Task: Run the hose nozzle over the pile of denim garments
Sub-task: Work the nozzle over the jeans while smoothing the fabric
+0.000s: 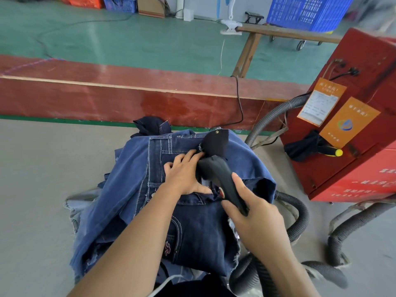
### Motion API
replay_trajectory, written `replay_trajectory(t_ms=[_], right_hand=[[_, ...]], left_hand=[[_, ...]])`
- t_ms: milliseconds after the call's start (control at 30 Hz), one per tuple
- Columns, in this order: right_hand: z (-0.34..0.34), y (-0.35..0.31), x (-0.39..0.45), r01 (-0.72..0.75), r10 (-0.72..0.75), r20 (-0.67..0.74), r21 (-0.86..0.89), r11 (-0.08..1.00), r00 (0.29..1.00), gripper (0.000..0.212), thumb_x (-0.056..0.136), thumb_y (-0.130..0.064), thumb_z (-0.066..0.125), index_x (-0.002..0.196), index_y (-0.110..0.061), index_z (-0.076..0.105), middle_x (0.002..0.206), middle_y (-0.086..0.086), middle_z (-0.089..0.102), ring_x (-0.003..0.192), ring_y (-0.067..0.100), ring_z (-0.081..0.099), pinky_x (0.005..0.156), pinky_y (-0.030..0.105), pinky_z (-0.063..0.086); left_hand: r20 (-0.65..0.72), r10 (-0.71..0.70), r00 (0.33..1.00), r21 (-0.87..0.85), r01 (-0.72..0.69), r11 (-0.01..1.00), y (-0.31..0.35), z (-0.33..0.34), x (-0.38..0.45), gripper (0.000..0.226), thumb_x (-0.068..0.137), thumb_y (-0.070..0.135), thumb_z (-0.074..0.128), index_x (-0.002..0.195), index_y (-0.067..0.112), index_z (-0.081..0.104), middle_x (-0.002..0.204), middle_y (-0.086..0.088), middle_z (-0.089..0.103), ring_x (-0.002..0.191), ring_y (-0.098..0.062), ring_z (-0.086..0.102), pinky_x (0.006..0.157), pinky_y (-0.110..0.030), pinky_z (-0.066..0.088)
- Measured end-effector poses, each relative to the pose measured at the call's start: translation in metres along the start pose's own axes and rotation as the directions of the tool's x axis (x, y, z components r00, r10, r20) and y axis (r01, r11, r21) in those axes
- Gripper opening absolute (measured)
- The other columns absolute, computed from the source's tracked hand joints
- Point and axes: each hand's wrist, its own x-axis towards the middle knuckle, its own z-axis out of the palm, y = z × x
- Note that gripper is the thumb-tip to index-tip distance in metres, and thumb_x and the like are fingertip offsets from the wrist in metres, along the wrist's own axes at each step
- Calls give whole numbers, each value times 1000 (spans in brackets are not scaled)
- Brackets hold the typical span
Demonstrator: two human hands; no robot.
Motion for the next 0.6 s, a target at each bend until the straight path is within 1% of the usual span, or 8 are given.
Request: replay_trajectory(t_ms=[100, 200, 300, 367, 433, 467, 533, 600], right_hand=[[-11, 8, -17, -36, 44, -71, 108, 994, 997, 61, 82, -53, 60, 128, -72, 26, 68, -15, 58, 77, 13, 64, 65, 25, 46], [-17, 15, -35, -73, 84, -136, 84, 994, 987, 66, 77, -56, 62, 113, -82, 13, 78, -13, 60, 86, 12, 66, 59, 15, 40], [-15, 17, -42, -88, 91, -108, 32, 996, 990, 67, 79, -57, 61, 113, -83, 9, 102, -12, 68, 98, 10, 66, 69, 14, 44], [-11, 12, -39, -67, 65, -52, -43, 997, 997, 69, 84, -59, 54, 111, -81, -6, 114, -14, 65, 106, 7, 62, 76, 15, 43], [-6, 5, -34, -30, 29, -9, -114, 993, 1000, 69, 90, -59, 46, 110, -75, -18, 91, -16, 61, 97, 9, 64, 74, 19, 46], [-6, 3, -30, -26, 26, -3, -113, 993, 1000, 68, 91, -59, 45, 111, -74, -17, 83, -15, 56, 91, 11, 64, 73, 22, 48], [-11, 3, -26, -34, 33, -14, -37, 999, 999, 65, 88, -57, 51, 114, -76, -5, 78, -14, 57, 86, 13, 65, 72, 24, 49], [-20, 10, -28, -64, 72, -75, 100, 993, 995, 61, 81, -54, 62, 110, -81, 16, 76, -17, 63, 84, 10, 66, 71, 23, 47]], left_hand=[[18, 2, 1000, 11, -2, 1000, 1, 0, -1, 116, 59, 70, 75, 151, 41, 10, 158, 16, 6, 143, -18, 12, 105, -41, 20], [23, 2, 1000, 1, -2, 1000, 0, 0, 0, 115, 59, 70, 75, 150, 42, 10, 159, 16, 6, 143, -19, 11, 105, -42, 19], [21, 5, 1000, -14, -5, 1000, 0, 0, -1, 115, 59, 70, 75, 150, 42, 10, 158, 17, 5, 143, -18, 10, 106, -43, 18], [19, 1, 1000, -30, -1, 1000, 0, 1, -2, 114, 59, 68, 76, 149, 43, 11, 158, 17, 6, 143, -17, 9, 106, -43, 17], [16, -2, 1000, -41, 3, 999, 0, 1, -1, 114, 58, 67, 76, 149, 44, 12, 157, 18, 6, 143, -16, 9, 106, -43, 16], [14, -4, 1000, -45, 5, 999, 0, 2, -1, 114, 58, 69, 76, 149, 45, 11, 157, 19, 5, 143, -15, 9, 106, -42, 16], [10, 0, 1000, -40, 0, 999, -1, 2, -1, 114, 58, 71, 75, 149, 45, 10, 158, 19, 4, 143, -15, 8, 105, -41, 16], [25, 15, 1000, -12, -15, 1000, -2, 0, -1, 112, 61, 70, 74, 150, 44, 10, 158, 19, 3, 143, -16, 8, 105, -42, 17]])
